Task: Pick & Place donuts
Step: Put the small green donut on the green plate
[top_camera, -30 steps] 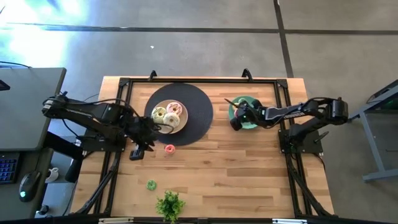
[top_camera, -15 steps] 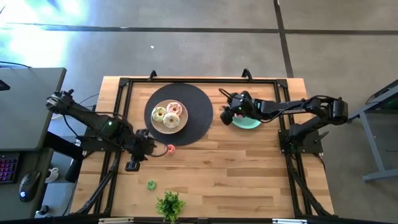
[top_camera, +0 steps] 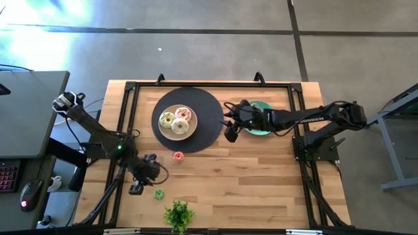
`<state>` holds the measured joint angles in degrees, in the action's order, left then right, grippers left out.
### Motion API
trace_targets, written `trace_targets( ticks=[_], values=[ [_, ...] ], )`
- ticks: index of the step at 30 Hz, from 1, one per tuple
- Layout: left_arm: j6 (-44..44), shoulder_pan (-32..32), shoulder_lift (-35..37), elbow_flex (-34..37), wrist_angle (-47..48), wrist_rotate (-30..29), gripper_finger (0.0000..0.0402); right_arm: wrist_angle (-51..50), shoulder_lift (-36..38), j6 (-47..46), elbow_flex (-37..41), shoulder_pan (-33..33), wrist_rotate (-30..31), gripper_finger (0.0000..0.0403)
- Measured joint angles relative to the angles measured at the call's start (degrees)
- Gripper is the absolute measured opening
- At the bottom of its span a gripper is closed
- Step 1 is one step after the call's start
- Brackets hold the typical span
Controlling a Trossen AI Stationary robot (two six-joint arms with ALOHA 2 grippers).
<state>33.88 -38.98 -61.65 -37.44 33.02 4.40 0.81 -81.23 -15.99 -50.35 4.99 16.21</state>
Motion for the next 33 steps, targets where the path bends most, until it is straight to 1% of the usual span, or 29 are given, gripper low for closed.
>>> trace_targets(
  ticks=[4, 7, 10, 12, 15, 18, 21, 26, 29, 33],
  values=[
    [1.28, -1.81, 0.00, 3.83, -6.18, -0.94, 0.0106, -0.10, 0.00, 0.00, 0.00, -0.63, 0.15, 0.0162],
    [2.33, -2.08, -0.04, 4.81, -6.83, -3.07, 0.0106, -0.12, 0.00, 0.00, 0.00, -0.61, 0.17, 0.0162],
    [2.42, -2.02, -0.07, 5.02, -6.85, -3.95, 0.0112, -0.11, 0.00, -0.01, 0.00, -0.59, 0.19, 0.0161],
    [2.43, -2.02, -0.74, 5.02, -7.69, -4.15, 0.0126, -0.11, 0.00, 0.00, 0.00, -0.55, 0.20, 0.0162],
    [1.44, -2.05, -3.45, 5.02, -9.87, -4.17, 0.0158, -0.12, 0.00, -0.01, 0.00, -0.55, 0.17, 0.0162],
    [-0.55, -2.08, -6.60, 4.99, -11.93, -2.35, 0.0190, -0.28, 0.00, -0.01, 0.00, -0.55, 0.17, 0.0160],
    [-0.97, -2.08, -9.81, 4.99, -13.43, -1.44, 0.0206, -0.34, 0.00, -0.01, 0.00, -0.55, 0.17, 0.0157],
    [-1.04, -2.06, -13.54, 4.99, -13.77, -1.25, 0.0209, -0.60, 0.00, -0.02, 0.00, -0.55, 0.15, 0.0157],
    [-0.65, -2.02, -14.12, 4.99, -15.32, -0.21, 0.0209, -0.96, 0.00, 0.00, 0.00, -0.55, 0.15, 0.0158],
    [-0.65, -2.02, -14.04, 4.97, -19.94, 1.02, 0.0209, -1.19, 0.00, 0.52, 0.01, -0.55, 0.13, 0.0156]
  ],
)
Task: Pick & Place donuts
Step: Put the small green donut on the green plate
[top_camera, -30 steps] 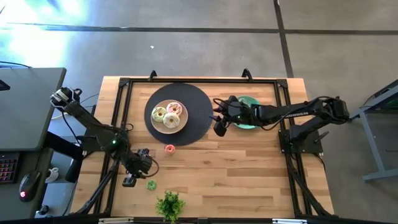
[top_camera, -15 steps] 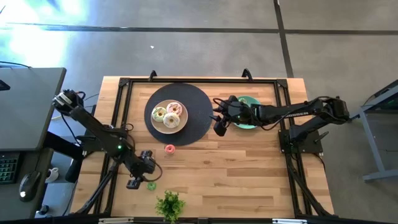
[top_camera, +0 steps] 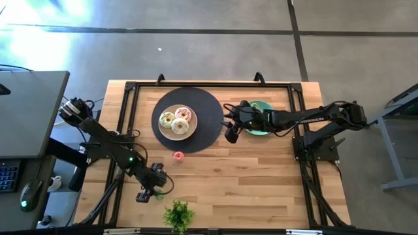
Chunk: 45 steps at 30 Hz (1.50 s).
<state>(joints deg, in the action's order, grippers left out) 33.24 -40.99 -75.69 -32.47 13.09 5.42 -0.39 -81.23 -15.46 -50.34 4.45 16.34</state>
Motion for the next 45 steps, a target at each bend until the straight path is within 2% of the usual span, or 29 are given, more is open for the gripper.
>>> trace_targets(
  ticks=[6, 10, 18, 21, 26, 30, 32, 35, 38, 41, 45],
  values=[
    [0.08, 0.01, -0.31, -0.05, -1.04, -0.26, 0.0209, 0.20, 0.00, 3.77, 0.58, -0.04, -0.90, 0.0157],
    [0.17, 0.09, -1.42, -0.04, 2.53, -1.50, 0.0209, 0.83, 0.00, 6.48, 0.61, -0.84, -3.57, 0.0152],
    [-0.41, 0.09, -3.70, -0.15, 2.70, -1.44, 0.0206, 6.79, 0.00, 9.21, 0.63, -5.43, -9.66, 0.0152],
    [-0.64, 0.09, -3.80, -0.17, 2.73, -1.47, 0.0182, 10.04, 0.00, 12.91, 0.63, -8.27, -12.44, 0.0151],
    [1.05, 0.09, -3.97, -1.27, 3.08, -0.84, 0.0102, 12.55, -0.04, 26.78, 0.63, -14.09, -15.80, 0.0151],
    [3.02, 0.13, -3.97, -2.92, 3.45, -1.29, 0.0028, 14.69, -1.51, 38.17, 0.63, -18.37, -15.36, 0.0147],
    [3.06, 0.47, -3.82, -4.31, 3.84, -2.26, 0.0009, 17.19, -3.04, 43.40, 0.63, -19.83, -15.19, 0.0146],
    [1.08, 2.44, -3.60, -6.80, 4.06, -3.54, 0.0020, 20.93, -5.42, 50.30, 0.63, -21.02, -14.60, 0.0144],
    [-3.24, 5.84, -3.34, -9.72, 6.69, -3.88, 0.0032, 24.12, -7.51, 54.67, 0.63, -21.52, -10.47, 0.0144],
    [-7.31, 10.45, -3.27, -13.63, 11.08, -3.45, 0.0031, 25.07, -8.88, 57.51, 0.63, -21.49, -6.29, 0.0143],
    [-12.61, 16.21, -3.27, -19.47, 19.47, -5.18, 0.0019, 24.83, -9.87, 58.38, 0.63, -21.33, -5.16, 0.0138]
  ],
)
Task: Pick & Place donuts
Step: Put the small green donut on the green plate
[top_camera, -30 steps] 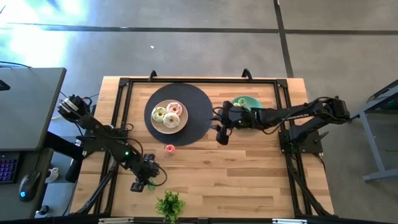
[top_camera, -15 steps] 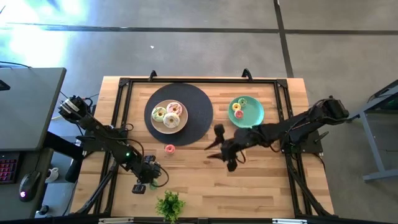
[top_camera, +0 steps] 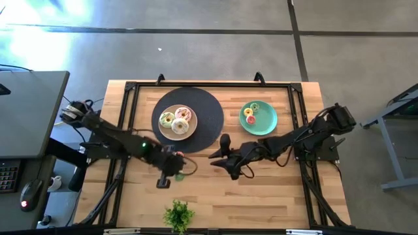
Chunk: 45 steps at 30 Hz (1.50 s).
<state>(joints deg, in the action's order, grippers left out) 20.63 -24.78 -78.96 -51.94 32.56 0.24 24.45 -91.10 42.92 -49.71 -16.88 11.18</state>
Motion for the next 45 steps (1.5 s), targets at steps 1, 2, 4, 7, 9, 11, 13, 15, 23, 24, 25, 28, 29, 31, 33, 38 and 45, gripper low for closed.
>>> trace_targets(
  ticks=[1, 2, 4, 7, 9, 11, 13, 15, 23, 24, 25, 28, 29, 31, 33, 38, 45],
  values=[
    [-1.72, 1.30, 0.00, -1.53, 1.46, 0.16, 0.0015, 0.00, -0.09, 0.72, 0.00, 0.00, -0.21, 0.0136],
    [-3.59, 2.59, 0.00, -3.00, 2.60, 0.56, 0.0012, 0.00, -0.09, 1.76, 0.00, 0.00, -0.26, 0.0134],
    [-7.17, 5.16, 0.00, -5.65, 3.23, 2.13, 0.0008, 0.18, -0.09, 4.35, 0.00, 0.00, -0.29, 0.0131],
    [-10.17, 9.23, 0.00, -9.09, 2.75, 6.04, 0.0007, 0.33, -0.09, 7.91, 0.00, 0.00, -0.37, 0.0125],
    [-9.72, 11.93, 0.01, -10.62, 2.78, 7.20, 0.0006, 0.20, -0.09, 9.90, 0.00, 0.00, -0.37, 0.0122],
    [-7.60, 14.60, 0.00, -11.51, 2.55, 8.22, 0.0006, -0.02, -0.09, 11.84, 0.00, 0.00, -0.30, 0.0119],
    [-4.81, 17.27, 0.02, -11.63, 1.49, 10.66, 0.0006, 0.05, -0.09, 14.20, 0.00, 0.00, 0.30, 0.0117],
    [-2.08, 19.63, 0.01, -11.63, 0.41, 13.83, 0.0006, 0.25, -0.09, 16.13, 0.00, 0.01, 0.85, 0.0117],
    [1.69, 23.13, -3.88, -11.77, -7.24, 20.99, 0.0005, 1.31, -0.09, 17.39, 0.00, 1.77, 0.82, 0.0135],
    [2.34, 23.17, -4.43, -11.69, -7.53, 21.72, 0.0005, 1.80, -0.09, 17.91, 0.00, 1.97, 0.69, 0.0138],
    [3.35, 23.36, -5.13, -11.65, -8.79, 22.03, 0.0005, 2.19, -0.09, 18.59, -0.02, 2.15, 0.34, 0.0141],
    [5.72, 23.37, -6.11, -11.63, -10.59, 22.97, 0.0005, 2.42, -0.09, 20.53, -0.04, 2.43, -1.23, 0.0147],
    [5.80, 23.41, -6.02, -11.63, -10.98, 22.99, 0.0005, 2.23, -0.09, 20.62, -0.04, 2.43, -1.20, 0.0148],
    [5.81, 23.42, -5.95, -11.63, -11.36, 23.03, 0.0005, 1.93, -0.09, 20.23, -0.04, 2.43, -0.59, 0.0151],
    [5.83, 23.42, -5.97, -11.63, -11.37, 23.47, 0.0005, 0.75, -0.09, 20.16, -0.09, 2.22, -0.22, 0.0152],
    [6.30, 23.42, -5.95, -11.63, -10.56, 23.69, 0.0005, -0.77, -0.09, 20.13, -0.09, 1.27, -0.11, 0.0152],
    [4.48, 23.40, -5.90, -11.63, -8.72, 23.00, 0.0005, -1.14, -0.12, 20.15, -0.09, -0.92, 2.90, 0.0152]
  ],
)
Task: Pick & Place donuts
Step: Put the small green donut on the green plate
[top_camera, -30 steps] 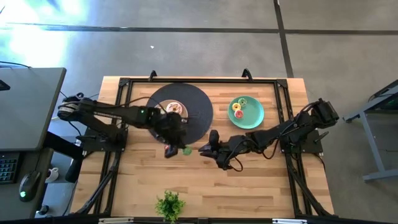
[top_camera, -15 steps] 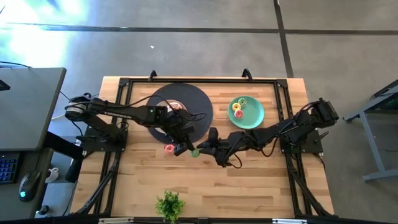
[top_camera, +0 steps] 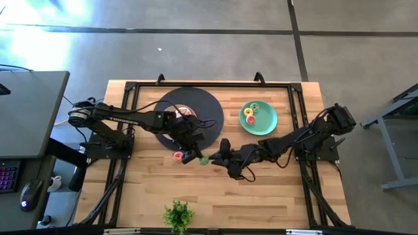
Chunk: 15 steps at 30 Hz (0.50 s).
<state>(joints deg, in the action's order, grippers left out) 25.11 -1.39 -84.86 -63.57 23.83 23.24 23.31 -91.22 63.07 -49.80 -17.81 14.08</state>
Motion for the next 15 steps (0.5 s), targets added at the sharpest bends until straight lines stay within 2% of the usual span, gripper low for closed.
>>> trace_targets(
  ticks=[4, 15],
  values=[
    [0.73, -0.01, 0.00, 0.00, -2.96, 0.46, 0.0005, 0.50, 0.00, -0.01, 0.00, -0.24, -3.15, 0.0153],
    [3.49, -0.11, -0.11, 0.00, -6.63, 3.51, 0.0005, 4.04, 0.00, 4.86, 0.02, -0.09, -3.80, 0.0131]
  ],
)
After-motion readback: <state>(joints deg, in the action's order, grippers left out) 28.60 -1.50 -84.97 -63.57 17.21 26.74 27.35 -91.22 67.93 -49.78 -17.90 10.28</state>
